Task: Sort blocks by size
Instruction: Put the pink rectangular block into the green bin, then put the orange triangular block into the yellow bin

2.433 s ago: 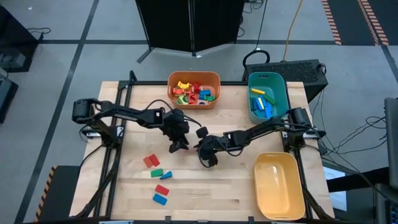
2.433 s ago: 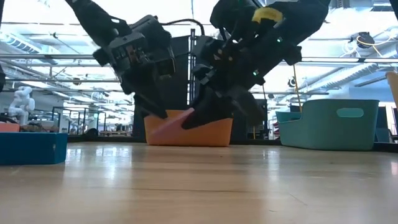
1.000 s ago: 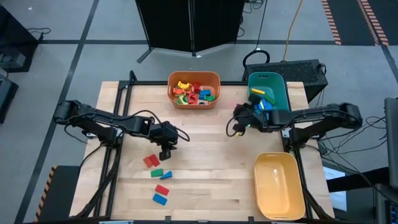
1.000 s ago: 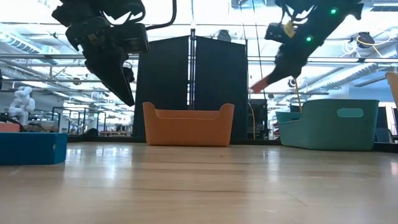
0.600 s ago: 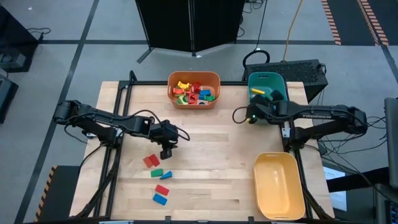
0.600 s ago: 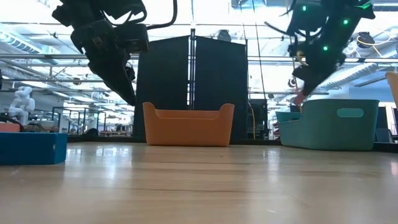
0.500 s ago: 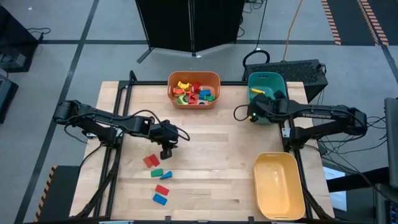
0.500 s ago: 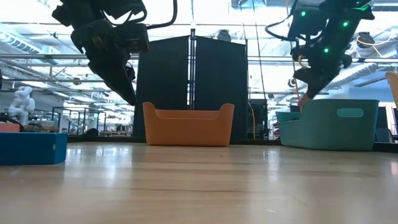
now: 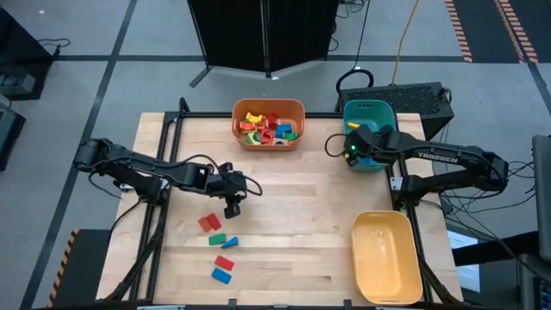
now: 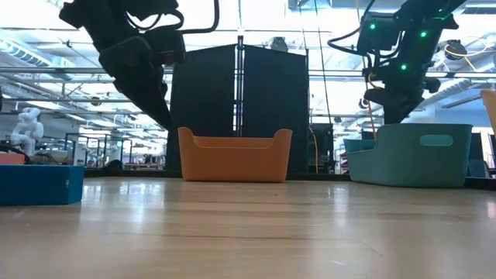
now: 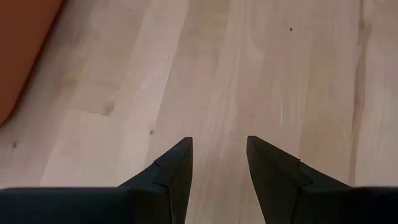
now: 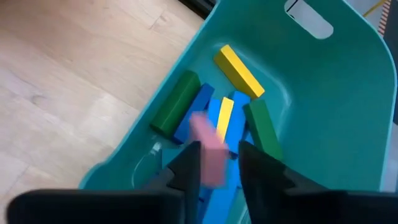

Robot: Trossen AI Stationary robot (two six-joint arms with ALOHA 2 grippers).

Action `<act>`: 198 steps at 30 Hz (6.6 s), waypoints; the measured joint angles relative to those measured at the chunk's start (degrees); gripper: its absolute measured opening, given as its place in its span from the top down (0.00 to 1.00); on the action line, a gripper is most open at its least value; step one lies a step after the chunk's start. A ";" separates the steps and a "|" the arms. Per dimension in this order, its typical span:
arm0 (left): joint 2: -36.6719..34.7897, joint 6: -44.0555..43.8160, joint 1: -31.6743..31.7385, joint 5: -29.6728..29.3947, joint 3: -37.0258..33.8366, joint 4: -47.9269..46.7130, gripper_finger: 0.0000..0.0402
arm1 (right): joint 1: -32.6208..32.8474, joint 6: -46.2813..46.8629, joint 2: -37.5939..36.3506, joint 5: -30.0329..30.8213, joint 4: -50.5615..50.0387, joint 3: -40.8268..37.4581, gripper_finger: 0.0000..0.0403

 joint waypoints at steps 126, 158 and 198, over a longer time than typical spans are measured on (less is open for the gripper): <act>-2.47 -25.97 -9.16 -23.33 -4.79 31.02 0.98 | 34.56 -46.76 24.28 -9.69 77.96 0.07 0.24; 7.39 -28.29 -2.18 -9.22 -4.79 55.72 0.98 | 34.93 -49.61 24.28 -1.47 75.76 0.07 0.61; -8.39 -8.90 -5.30 6.18 -4.79 13.98 0.55 | 48.27 -11.52 -7.73 -19.20 20.32 0.07 0.69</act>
